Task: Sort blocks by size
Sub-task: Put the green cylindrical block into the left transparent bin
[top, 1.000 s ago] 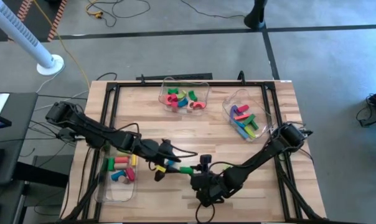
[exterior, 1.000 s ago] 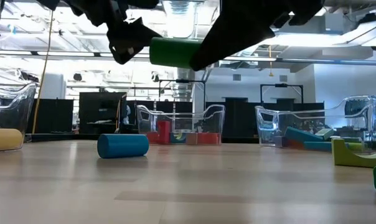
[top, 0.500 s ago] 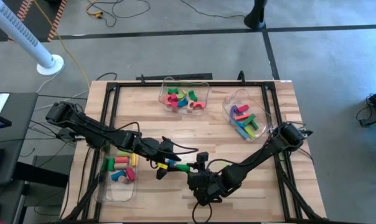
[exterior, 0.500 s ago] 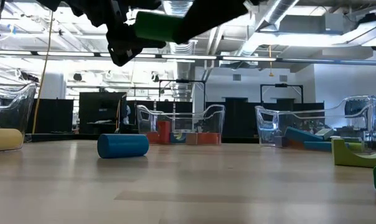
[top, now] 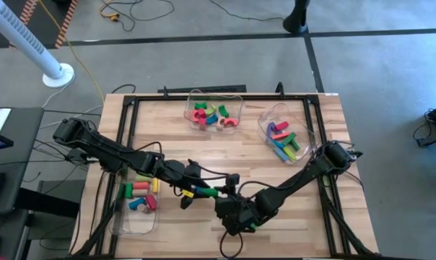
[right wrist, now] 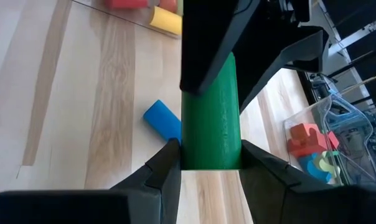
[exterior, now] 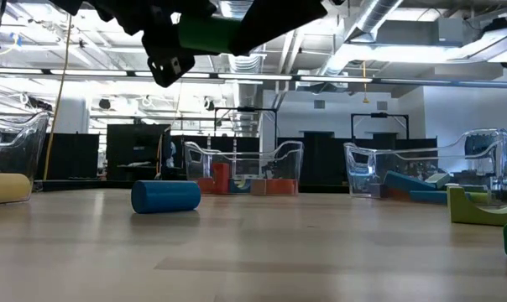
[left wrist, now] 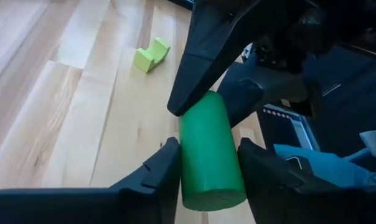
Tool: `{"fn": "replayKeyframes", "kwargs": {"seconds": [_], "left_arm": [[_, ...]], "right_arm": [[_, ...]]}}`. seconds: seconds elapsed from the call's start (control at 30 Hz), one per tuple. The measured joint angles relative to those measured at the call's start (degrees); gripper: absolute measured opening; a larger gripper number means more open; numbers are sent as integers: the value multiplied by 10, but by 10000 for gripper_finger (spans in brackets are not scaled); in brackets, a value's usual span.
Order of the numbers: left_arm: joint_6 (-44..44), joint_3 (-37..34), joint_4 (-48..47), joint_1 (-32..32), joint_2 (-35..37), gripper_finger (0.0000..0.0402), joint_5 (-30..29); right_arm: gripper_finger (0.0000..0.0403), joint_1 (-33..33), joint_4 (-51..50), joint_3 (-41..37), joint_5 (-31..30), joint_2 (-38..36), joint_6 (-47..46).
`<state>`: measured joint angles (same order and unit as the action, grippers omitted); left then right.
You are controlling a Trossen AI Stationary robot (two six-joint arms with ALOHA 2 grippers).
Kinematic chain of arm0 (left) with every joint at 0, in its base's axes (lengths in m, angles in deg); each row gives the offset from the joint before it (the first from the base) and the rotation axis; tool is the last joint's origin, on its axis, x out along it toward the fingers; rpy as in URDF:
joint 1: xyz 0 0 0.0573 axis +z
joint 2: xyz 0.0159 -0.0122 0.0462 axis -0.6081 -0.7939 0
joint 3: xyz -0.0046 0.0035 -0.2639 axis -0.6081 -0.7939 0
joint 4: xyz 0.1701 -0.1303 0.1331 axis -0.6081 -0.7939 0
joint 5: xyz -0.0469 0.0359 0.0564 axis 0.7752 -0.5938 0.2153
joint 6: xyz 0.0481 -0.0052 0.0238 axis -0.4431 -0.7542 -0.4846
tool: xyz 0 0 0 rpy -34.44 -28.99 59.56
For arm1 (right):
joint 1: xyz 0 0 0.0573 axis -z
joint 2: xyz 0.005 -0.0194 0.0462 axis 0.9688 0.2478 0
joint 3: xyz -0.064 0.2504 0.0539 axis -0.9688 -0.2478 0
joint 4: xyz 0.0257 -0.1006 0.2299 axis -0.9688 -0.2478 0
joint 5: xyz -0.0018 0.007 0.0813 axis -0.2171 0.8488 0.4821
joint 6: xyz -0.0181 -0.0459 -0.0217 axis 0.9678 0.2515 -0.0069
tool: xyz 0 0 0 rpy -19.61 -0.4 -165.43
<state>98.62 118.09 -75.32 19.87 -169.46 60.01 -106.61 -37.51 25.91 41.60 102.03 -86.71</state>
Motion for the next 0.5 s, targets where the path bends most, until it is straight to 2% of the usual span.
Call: {"fn": "replayKeyframes", "kwargs": {"seconds": [0.13,0.5], "left_arm": [[-3,0,-1,0,0,123,2],[-12,-1,5,0,0,124,14]], "right_arm": [[164,0,0,0,0,0,2],[175,2,0,0,0,0,4]]}}
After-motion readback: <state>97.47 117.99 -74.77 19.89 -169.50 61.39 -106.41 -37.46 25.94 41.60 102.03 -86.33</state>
